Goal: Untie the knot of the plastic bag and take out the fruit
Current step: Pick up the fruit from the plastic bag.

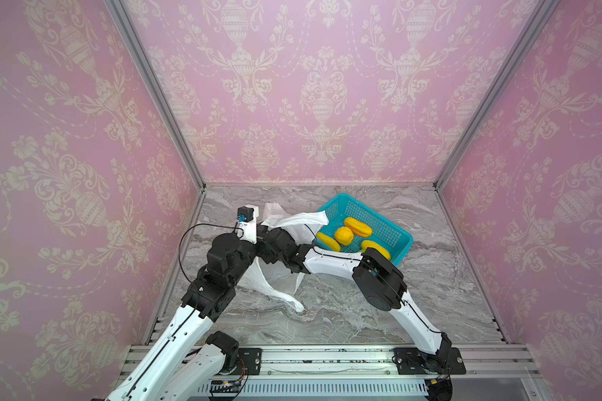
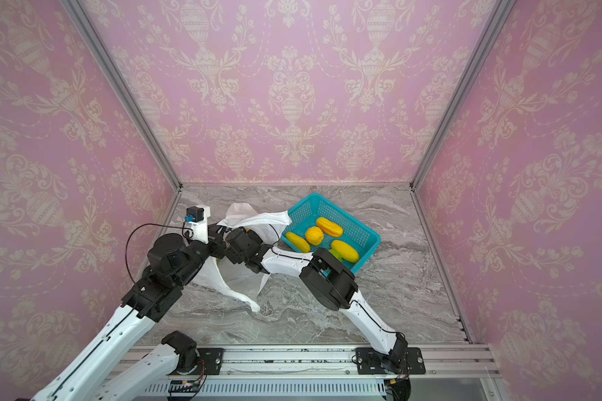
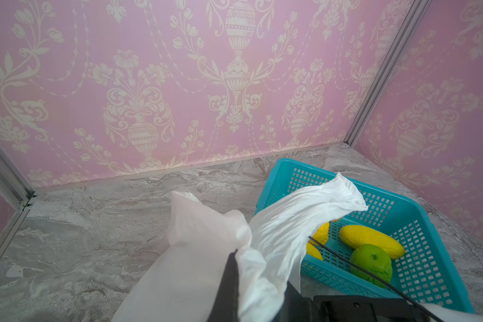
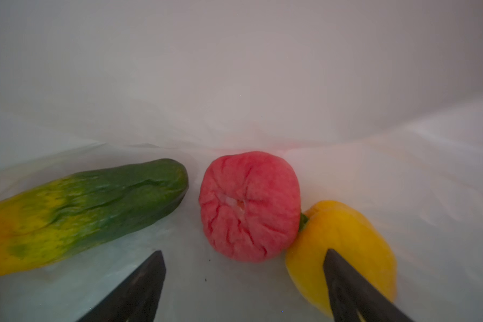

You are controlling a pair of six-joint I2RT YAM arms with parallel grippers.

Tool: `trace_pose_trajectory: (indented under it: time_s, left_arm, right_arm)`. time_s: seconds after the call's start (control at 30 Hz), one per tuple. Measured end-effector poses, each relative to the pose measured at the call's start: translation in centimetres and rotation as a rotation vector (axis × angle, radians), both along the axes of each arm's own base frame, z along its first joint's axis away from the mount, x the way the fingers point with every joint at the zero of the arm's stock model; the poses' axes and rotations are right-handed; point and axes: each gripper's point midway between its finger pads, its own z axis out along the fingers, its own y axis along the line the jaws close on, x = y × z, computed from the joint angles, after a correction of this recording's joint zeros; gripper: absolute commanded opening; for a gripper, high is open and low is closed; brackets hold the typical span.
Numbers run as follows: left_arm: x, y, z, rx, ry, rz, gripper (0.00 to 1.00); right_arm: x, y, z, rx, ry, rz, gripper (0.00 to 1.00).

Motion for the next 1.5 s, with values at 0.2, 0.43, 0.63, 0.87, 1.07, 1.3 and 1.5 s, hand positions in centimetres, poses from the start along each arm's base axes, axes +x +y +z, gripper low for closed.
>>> trace_pose_trajectory:
  time_s: [0.2, 0.43, 0.63, 0.87, 1.07, 1.3, 1.5]
  left_arm:
    - [-0.1, -0.2, 0.0, -0.003, 0.0, -0.015, 0.0]
    - [-0.2, -0.5, 0.1, -0.006, 0.0, -0.031, 0.0]
    - [-0.4, -0.4, 0.4, -0.017, -0.018, -0.031, 0.0]
    - [-0.9, 0.5, 0.6, -0.026, -0.051, 0.005, 0.0]
    - [-0.6, 1.2, -0.3, -0.015, -0.041, 0.049, 0.0]
    - [-0.4, 1.6, -0.3, -0.012, -0.044, 0.078, 0.0]
    - [-0.2, 2.1, -0.5, -0.006, -0.041, 0.106, 0.0]
  right_arm:
    - [1.4, 1.3, -0.1, -0.018, 0.028, -0.03, 0.94]
    - [2.6, 2.4, 0.1, -0.021, 0.064, -0.063, 0.89]
    - [3.0, 1.3, -0.6, -0.027, 0.109, -0.103, 0.74]
    - [2.6, -0.1, -1.4, -0.028, 0.119, -0.113, 0.62]
    - [-0.2, -2.4, -0.1, -0.014, 0.136, -0.091, 0.52]
    - [-5.1, -2.3, 5.7, 0.1, 0.078, 0.012, 0.47]
    - [-10.6, -4.6, 10.5, 0.204, 0.017, 0.124, 0.43]
